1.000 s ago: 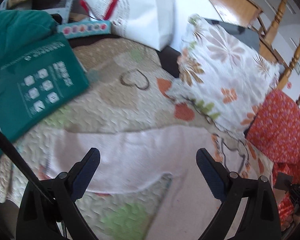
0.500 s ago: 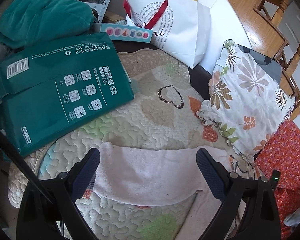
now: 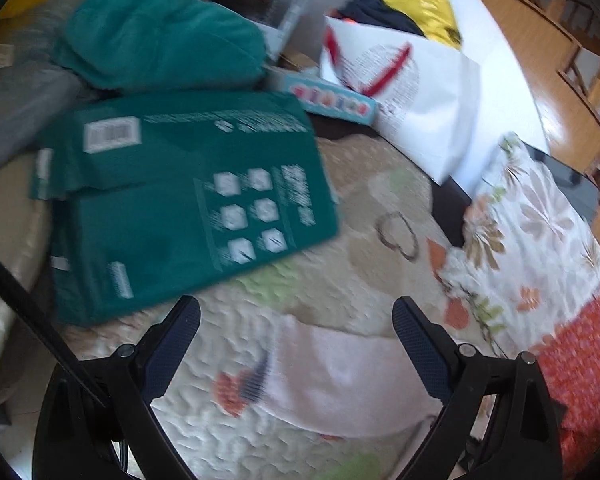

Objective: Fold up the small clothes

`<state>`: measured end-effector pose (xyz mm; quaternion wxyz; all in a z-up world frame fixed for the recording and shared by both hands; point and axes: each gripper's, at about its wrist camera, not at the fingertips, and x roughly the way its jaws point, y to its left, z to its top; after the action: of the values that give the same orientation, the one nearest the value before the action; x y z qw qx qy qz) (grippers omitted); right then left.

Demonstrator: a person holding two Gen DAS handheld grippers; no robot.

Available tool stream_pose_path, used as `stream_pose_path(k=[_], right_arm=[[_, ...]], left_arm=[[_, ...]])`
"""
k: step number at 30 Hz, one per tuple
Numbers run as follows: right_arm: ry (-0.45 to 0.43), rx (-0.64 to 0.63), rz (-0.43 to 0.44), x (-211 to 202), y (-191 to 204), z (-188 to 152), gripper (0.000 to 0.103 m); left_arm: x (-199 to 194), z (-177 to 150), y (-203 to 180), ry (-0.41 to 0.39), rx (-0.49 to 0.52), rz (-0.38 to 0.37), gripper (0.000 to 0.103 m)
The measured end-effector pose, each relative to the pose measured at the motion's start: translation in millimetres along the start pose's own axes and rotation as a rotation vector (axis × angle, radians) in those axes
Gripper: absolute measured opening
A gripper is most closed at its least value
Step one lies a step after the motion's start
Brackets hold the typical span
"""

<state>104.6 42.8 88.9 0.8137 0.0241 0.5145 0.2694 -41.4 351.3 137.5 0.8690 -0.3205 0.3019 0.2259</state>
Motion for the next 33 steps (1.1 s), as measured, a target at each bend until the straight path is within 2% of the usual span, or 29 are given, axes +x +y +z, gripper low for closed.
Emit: stream_pose_path(k=[1, 3, 7, 12, 17, 18, 19, 20, 24, 27, 29, 31, 33], right_arm=[[0.005, -0.058, 0.012, 0, 19, -4, 0.036], [0.013, -0.142, 0.031, 4, 50, -10, 0.044], [0.046, -0.325, 0.077, 30, 118, -27, 0.055], [0.048, -0.466, 0.053, 69, 172, -34, 0.058], [0.008, -0.567, -0.04, 100, 204, -37, 0.06], [0.004, -0.553, -0.039, 99, 205, -35, 0.047], [-0.001, -0.52, -0.024, 95, 203, -32, 0.017], [-0.005, -0.474, -0.014, 87, 197, -26, 0.012], [-0.1, -0.262, 0.014, 38, 149, -2, 0.011], [-0.183, -0.069, 0.018, -16, 81, 5, 0.011], [-0.239, 0.055, -0.017, -55, 25, -3, 0.012], [-0.278, 0.16, -0.067, -86, -28, -18, 0.012], [-0.306, 0.317, -0.125, -115, -98, -46, 0.012]], left_arm=[[-3, 4, 6, -0.019, -0.012, 0.022, 0.096], [-11, 10, 19, -0.065, -0.036, 0.076, 0.096], [-29, 20, 41, -0.157, -0.073, 0.15, 0.096], [-47, 28, 64, -0.227, -0.131, 0.165, 0.096], [-43, 28, 66, -0.216, -0.139, 0.172, 0.096], [-42, 27, 64, -0.212, -0.129, 0.171, 0.096], [-41, 26, 61, -0.211, -0.116, 0.171, 0.096], [-42, 25, 57, -0.213, -0.103, 0.172, 0.096], [-42, 18, 41, -0.218, -0.067, 0.147, 0.096], [-38, 10, 24, -0.196, -0.033, 0.111, 0.096], [-32, 2, 8, -0.161, 0.002, 0.076, 0.096], [-24, -8, -10, -0.113, 0.036, 0.034, 0.096], [-17, -19, -25, -0.073, 0.06, 0.0, 0.096]])
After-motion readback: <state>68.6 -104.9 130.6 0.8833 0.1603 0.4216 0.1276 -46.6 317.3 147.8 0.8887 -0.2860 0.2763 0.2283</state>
